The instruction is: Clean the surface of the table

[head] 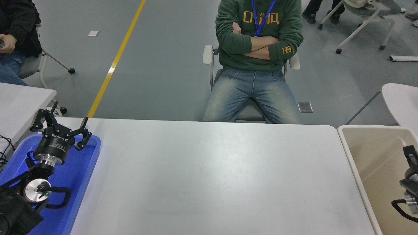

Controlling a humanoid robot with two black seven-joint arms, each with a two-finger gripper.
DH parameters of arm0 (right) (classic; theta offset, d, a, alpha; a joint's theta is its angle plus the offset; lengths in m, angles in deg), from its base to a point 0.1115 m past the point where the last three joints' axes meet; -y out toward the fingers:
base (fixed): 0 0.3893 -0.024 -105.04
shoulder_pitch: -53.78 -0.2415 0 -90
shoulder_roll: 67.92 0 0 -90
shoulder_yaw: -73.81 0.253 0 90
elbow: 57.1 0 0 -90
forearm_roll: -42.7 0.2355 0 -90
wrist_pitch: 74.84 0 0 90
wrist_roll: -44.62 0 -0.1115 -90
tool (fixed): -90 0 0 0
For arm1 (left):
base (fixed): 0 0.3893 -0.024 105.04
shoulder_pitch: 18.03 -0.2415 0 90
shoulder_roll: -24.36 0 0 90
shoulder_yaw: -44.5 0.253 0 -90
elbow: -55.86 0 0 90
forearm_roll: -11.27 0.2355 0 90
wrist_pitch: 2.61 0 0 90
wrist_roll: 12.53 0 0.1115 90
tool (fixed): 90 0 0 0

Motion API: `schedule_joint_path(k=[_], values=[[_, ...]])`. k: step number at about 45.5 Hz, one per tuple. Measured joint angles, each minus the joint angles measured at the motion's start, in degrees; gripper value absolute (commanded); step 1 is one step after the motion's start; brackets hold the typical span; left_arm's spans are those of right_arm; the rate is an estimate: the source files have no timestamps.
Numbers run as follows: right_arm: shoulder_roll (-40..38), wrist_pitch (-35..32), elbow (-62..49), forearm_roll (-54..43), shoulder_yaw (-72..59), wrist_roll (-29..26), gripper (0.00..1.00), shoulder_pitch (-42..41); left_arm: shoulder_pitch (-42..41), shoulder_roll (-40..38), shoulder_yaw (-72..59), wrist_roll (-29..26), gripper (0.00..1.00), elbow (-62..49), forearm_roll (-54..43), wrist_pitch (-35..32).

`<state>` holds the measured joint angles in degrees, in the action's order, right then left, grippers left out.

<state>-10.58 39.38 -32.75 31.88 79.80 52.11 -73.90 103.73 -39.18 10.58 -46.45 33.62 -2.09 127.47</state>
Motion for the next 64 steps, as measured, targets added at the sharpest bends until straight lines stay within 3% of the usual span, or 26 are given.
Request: schedule_joint_path(k=[12,24,42,64], values=[[-6.5,-0.8,18.8,0.0,18.7,1.6,1.00,2.7,0.0,0.0,0.0,0.0,1.00,0.0,0.0,0.0],[-2.0,-3.3,26.5,0.1,31.2,5.2,1.00,5.8,0.0,0.0,0.0,0.0,1.00,0.0,0.0,0.0],[14.1,-5.1,27.8,0.0,43.9,9.5,1.00,8.9,0.0,0.0,0.0,0.0,1.00,0.0,0.0,0.0],[23.8,-6.5,23.3,-0.1,45.5,15.9,1.00,9.8,0.0,0.0,0.0,0.0,1.00,0.0,0.0,0.0]])
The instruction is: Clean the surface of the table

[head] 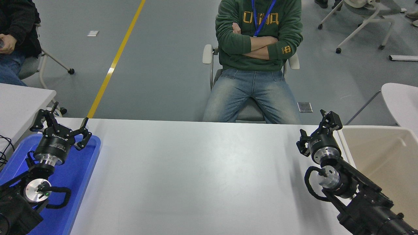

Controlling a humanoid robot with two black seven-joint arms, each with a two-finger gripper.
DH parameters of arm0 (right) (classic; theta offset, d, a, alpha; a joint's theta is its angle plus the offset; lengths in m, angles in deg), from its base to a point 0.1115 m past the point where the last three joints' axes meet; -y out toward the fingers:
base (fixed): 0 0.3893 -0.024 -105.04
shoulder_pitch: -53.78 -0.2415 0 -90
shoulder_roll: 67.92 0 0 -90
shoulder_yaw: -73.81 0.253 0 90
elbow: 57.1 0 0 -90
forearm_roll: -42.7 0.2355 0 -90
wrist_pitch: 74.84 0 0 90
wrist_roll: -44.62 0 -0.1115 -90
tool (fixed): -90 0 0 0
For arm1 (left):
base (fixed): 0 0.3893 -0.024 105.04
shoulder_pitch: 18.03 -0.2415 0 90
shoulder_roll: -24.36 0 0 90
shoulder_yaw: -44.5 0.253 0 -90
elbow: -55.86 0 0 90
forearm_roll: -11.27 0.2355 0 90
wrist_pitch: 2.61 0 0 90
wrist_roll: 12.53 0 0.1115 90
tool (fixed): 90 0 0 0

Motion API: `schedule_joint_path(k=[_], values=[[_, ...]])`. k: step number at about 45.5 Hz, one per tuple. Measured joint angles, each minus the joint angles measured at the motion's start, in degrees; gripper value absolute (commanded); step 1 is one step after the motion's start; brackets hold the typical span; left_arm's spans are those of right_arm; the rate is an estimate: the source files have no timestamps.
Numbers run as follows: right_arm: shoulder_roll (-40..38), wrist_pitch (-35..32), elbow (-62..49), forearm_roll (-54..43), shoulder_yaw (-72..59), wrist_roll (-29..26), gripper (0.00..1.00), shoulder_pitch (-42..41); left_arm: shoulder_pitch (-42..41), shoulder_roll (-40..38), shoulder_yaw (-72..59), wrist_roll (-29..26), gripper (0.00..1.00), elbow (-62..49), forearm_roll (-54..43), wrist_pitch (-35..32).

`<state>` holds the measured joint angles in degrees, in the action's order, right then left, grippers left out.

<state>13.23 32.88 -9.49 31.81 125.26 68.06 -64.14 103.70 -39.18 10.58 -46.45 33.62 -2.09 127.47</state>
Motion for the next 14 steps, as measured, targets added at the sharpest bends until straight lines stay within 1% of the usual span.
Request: schedule_joint_path(k=[14], values=[[2.2,-0.3,-2.1,-0.5,-0.9,1.0,1.00,-0.4,0.0,0.0,0.0,0.0,1.00,0.0,0.0,0.0]])
